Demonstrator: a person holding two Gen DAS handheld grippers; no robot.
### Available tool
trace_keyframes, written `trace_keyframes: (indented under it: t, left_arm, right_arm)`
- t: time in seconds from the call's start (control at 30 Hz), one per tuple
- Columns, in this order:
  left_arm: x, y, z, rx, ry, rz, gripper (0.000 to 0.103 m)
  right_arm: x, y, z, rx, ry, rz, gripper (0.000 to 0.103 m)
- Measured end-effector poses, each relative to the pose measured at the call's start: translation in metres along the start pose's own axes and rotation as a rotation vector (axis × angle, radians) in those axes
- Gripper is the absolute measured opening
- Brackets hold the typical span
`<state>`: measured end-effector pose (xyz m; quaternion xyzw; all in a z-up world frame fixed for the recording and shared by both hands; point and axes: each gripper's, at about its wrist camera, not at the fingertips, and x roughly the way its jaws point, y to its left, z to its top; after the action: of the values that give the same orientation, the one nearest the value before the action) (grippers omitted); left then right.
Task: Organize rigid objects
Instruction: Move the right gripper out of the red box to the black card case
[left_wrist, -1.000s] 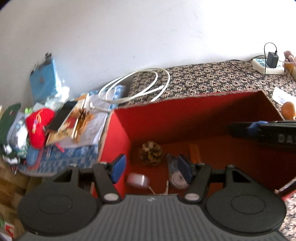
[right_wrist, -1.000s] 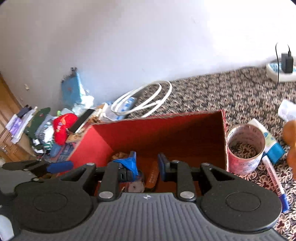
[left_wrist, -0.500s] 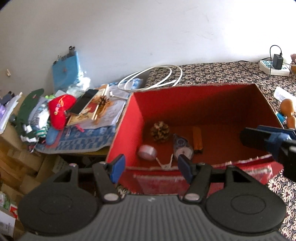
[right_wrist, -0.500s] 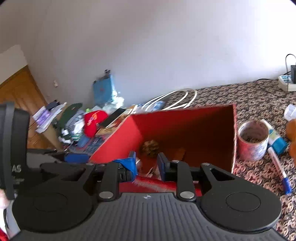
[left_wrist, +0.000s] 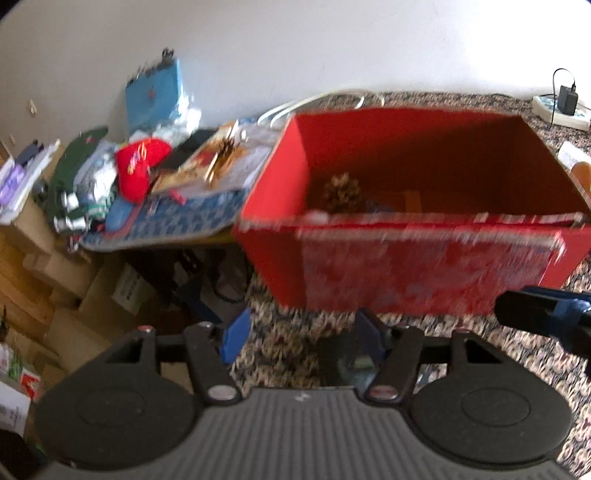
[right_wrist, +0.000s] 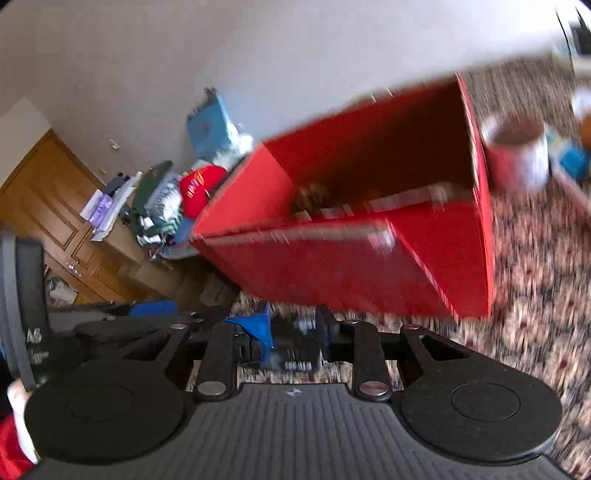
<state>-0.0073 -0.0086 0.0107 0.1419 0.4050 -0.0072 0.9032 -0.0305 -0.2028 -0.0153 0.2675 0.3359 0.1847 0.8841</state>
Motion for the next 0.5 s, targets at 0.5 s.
trace_keyframes:
  t: [0.5]
  left_arm:
    - [0.039, 0.031, -0.064, -0.031, 0.084, -0.279, 0.069]
  right_arm:
    - [0.038, -0.010, -0.019, 0.119, 0.124, -0.031, 0.010]
